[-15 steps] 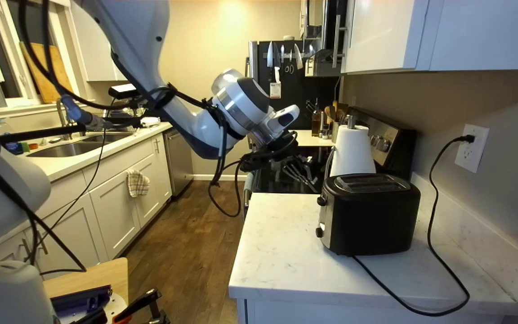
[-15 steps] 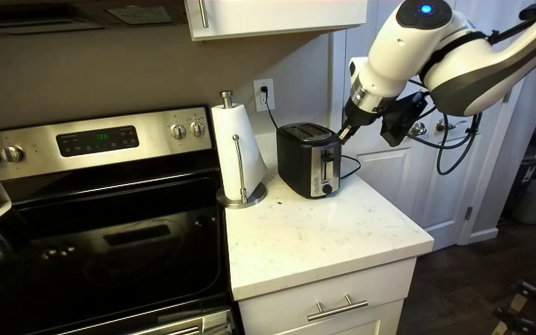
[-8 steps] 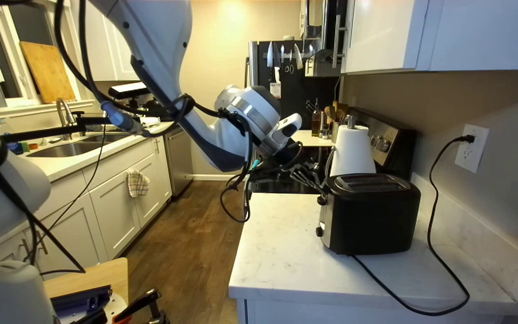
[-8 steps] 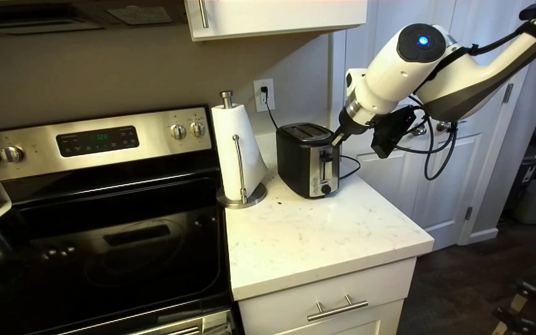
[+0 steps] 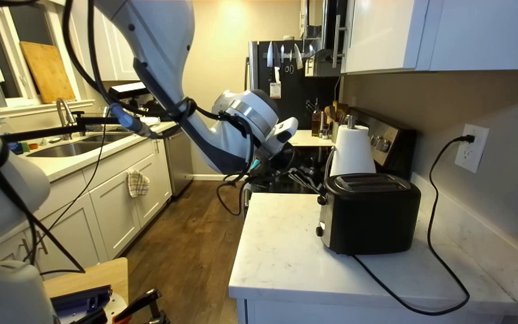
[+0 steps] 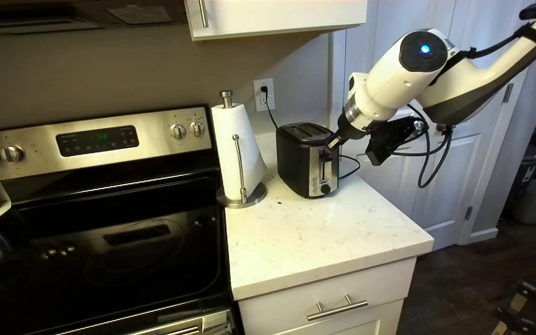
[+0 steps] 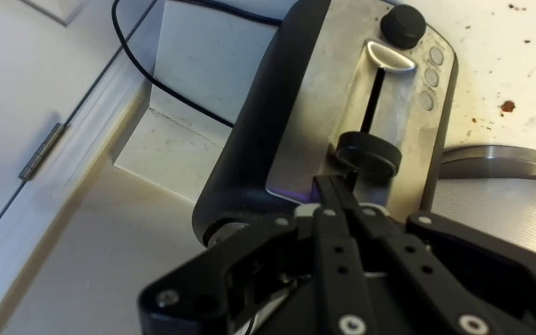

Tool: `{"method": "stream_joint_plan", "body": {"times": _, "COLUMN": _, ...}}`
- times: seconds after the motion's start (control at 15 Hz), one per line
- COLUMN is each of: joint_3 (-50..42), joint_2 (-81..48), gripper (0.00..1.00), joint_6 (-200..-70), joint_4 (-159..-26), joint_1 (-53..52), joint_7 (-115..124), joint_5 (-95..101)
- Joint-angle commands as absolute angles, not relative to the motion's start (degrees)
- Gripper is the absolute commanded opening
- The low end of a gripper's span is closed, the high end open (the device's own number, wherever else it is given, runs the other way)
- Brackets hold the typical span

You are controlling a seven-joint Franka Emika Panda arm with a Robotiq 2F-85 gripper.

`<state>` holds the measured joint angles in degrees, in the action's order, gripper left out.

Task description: Push the toaster lever downwards

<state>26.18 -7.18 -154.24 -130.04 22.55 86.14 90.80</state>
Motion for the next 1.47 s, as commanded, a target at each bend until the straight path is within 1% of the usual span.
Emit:
{"method": "stream_joint_plan", "body": {"times": 0.0, "joint_3": 26.7, "joint_2": -8.38, "gripper": 0.0, "joint_6": -151.47, "joint_4": -130.28, "joint_1": 21.29, "joint_7": 93.42, "joint_5": 92.5}}
{"method": "stream_joint_plan", "body": {"times": 0.53, "joint_3": 26.23, "joint_2": -10.56, "gripper": 0.0, "joint_6": -148.86, "joint_4": -129.5, "joint_1": 19.83, "joint_7": 99.44, "joint_5": 93.9}}
{"method": "stream_joint_plan", "body": {"times": 1.0, "joint_3": 25.66, "joint_2": -15.42, "gripper": 0.0, "joint_6": -152.72, "joint_4": -127.75, "joint_1": 20.73, "joint_7": 93.17, "joint_5": 90.48}}
{"method": "stream_joint_plan", "body": {"times": 1.4, "joint_3": 25.07, "joint_2": -19.35, "gripper": 0.0, "joint_6": -153.07, "joint_4": -125.94, "joint_1": 20.74, "joint_7": 91.01, "joint_5": 89.61}}
